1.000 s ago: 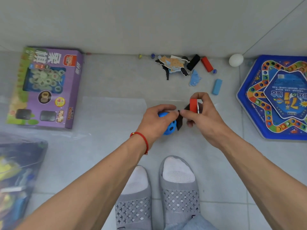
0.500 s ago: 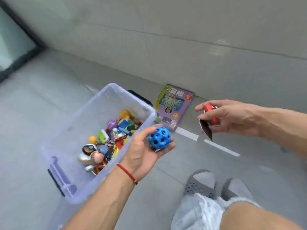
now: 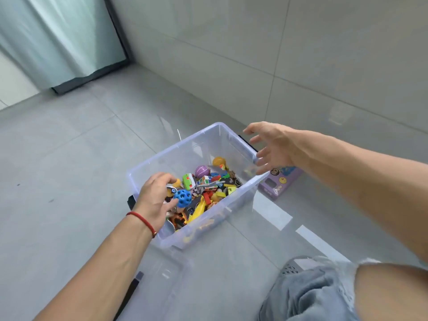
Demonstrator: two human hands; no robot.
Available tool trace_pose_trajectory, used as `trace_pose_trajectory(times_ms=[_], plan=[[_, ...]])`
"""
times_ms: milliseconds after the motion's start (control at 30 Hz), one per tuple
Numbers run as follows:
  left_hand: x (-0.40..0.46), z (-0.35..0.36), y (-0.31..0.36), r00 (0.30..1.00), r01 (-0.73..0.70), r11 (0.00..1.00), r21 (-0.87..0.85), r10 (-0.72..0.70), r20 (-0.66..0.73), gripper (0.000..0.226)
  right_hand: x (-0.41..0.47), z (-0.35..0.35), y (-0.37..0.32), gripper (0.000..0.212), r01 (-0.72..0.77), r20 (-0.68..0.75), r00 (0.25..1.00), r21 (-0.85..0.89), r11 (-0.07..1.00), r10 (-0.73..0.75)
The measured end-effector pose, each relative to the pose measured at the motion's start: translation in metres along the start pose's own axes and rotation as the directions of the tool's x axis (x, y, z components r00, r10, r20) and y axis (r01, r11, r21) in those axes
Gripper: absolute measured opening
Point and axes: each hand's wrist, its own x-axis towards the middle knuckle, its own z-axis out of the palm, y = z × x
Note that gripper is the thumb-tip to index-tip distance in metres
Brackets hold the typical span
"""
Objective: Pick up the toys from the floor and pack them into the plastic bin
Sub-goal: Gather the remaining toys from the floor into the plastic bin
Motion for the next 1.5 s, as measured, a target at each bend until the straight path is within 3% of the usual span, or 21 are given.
trace_pose_trajectory(times_ms=[133, 233, 367, 467, 600, 633, 767, 867, 933, 1033, 1100, 1200, 1300, 1400, 1500], plan=[[-0.008, 0.043, -0.015, 0.990, -0.070, 0.995, 0.076, 0.060, 0.124, 0.016, -0.020, -0.079, 0.027, 0.037, 0.035, -0.113, 0.992, -0.119, 0.992, -0.049], [-0.016, 0.101, -0.038, 0.948, -0.114, 0.980, 0.163, 0.057, 0.314, 0.030, -0.040, -0.158, 0.075, 0.023, 0.024, -0.227, 0.973, -0.081, 0.996, -0.042], [-0.028, 0.192, -0.081, 0.836, -0.113, 0.945, 0.308, -0.077, 0.543, 0.031, -0.072, -0.265, 0.165, 0.031, -0.102, -0.402, 0.909, 0.031, 0.994, 0.106], [-0.036, 0.258, -0.120, 0.744, -0.114, 0.885, 0.451, -0.225, 0.629, 0.028, -0.090, -0.334, 0.239, 0.030, -0.182, -0.560, 0.812, 0.026, 0.983, 0.166], [-0.033, 0.338, -0.178, 0.670, -0.242, 0.761, 0.602, -0.318, 0.671, 0.027, -0.086, -0.384, 0.327, 0.018, -0.357, -0.811, 0.571, -0.111, 0.928, 0.122], [-0.029, 0.358, -0.192, 0.658, -0.291, 0.724, 0.625, -0.323, 0.681, 0.027, -0.078, -0.388, 0.346, 0.020, -0.379, -0.831, 0.543, -0.113, 0.918, 0.122], [-0.008, 0.427, -0.246, 0.630, -0.457, 0.596, 0.661, -0.308, 0.713, 0.032, -0.009, -0.398, 0.415, 0.014, -0.399, -0.803, 0.584, -0.152, 0.904, 0.122], [0.010, 0.465, -0.284, 0.596, -0.591, 0.484, 0.646, -0.278, 0.753, 0.039, 0.047, -0.405, 0.442, 0.038, -0.389, -0.819, 0.564, -0.147, 0.909, 0.108], [0.022, 0.482, -0.311, 0.556, -0.710, 0.363, 0.604, -0.238, 0.797, 0.037, 0.078, -0.411, 0.449, 0.049, -0.376, -0.861, 0.504, -0.146, 0.915, 0.070], [0.034, 0.496, -0.344, 0.395, -0.900, 0.137, 0.414, -0.145, 0.907, 0.046, 0.109, -0.416, 0.454, 0.050, -0.386, -0.919, 0.390, -0.215, 0.897, -0.052], [0.039, 0.503, -0.359, 0.262, -0.963, 0.043, 0.266, -0.089, 0.961, 0.048, 0.121, -0.418, 0.460, 0.039, -0.408, -0.941, 0.316, -0.248, 0.879, -0.119], [0.038, 0.517, -0.373, 0.136, -0.990, -0.049, 0.135, -0.015, 0.991, 0.050, 0.129, -0.415, 0.470, 0.035, -0.435, -0.964, 0.246, -0.205, 0.877, -0.103], [0.035, 0.535, -0.379, 0.043, -0.988, -0.149, 0.046, 0.021, 0.999, 0.052, 0.134, -0.417, 0.473, 0.040, -0.367, -0.966, 0.186, -0.236, 0.900, -0.178], [0.035, 0.563, -0.383, -0.028, -0.962, -0.272, -0.016, 0.039, 0.999, 0.044, 0.134, -0.429, 0.463, 0.038, -0.256, -0.937, 0.210, -0.327, 0.910, -0.278], [0.034, 0.595, -0.383, -0.086, -0.945, -0.321, -0.061, 0.064, 0.994, 0.037, 0.142, -0.440, 0.446, 0.017, -0.207, -0.940, 0.204, -0.316, 0.926, -0.275]])
